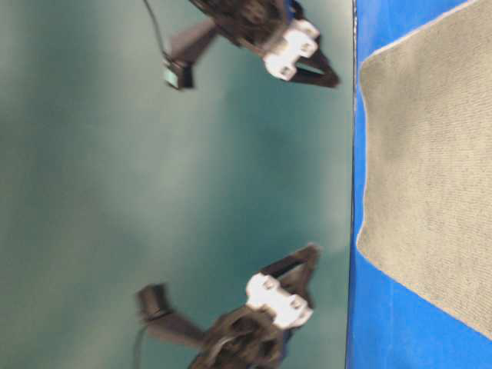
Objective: Fold a large towel.
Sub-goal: 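Grasp the towel's top two corners with left and right grippers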
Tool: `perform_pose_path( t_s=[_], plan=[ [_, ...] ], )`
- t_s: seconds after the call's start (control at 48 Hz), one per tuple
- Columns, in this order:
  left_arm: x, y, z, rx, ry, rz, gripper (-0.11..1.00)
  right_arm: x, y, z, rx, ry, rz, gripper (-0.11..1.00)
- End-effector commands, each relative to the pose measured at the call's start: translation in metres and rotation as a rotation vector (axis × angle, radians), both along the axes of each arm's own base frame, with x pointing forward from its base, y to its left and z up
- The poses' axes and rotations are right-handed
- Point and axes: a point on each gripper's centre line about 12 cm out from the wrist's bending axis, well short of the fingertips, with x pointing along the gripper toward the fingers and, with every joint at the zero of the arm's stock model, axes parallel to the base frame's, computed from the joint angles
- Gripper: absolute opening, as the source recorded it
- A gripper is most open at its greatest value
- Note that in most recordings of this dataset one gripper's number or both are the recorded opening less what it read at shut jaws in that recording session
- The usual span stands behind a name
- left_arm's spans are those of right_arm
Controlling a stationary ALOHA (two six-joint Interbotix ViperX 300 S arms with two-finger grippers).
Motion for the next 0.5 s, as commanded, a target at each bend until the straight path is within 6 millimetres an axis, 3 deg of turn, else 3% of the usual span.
perform_pose_path(
  t_s=[0.0, 0.333, 0.479],
  plan=[
    [0.014, 0.011, -0.002, 0.018, -0.023, 0.005, 0.84, 0.004, -0.009, 0.000, -0.008, -0.009, -0.010, 0.62],
    [0.030, 0.022, -0.044, -0.016, 0.034, 0.006, 0.83, 0.009, -0.010, -0.030, 0.032, -0.007, 0.002, 0.62],
    [0.033, 0.023, -0.052, -0.023, 0.047, 0.003, 0.72, 0.010, -0.010, -0.037, 0.046, 0.000, -0.002, 0.61]
  ],
)
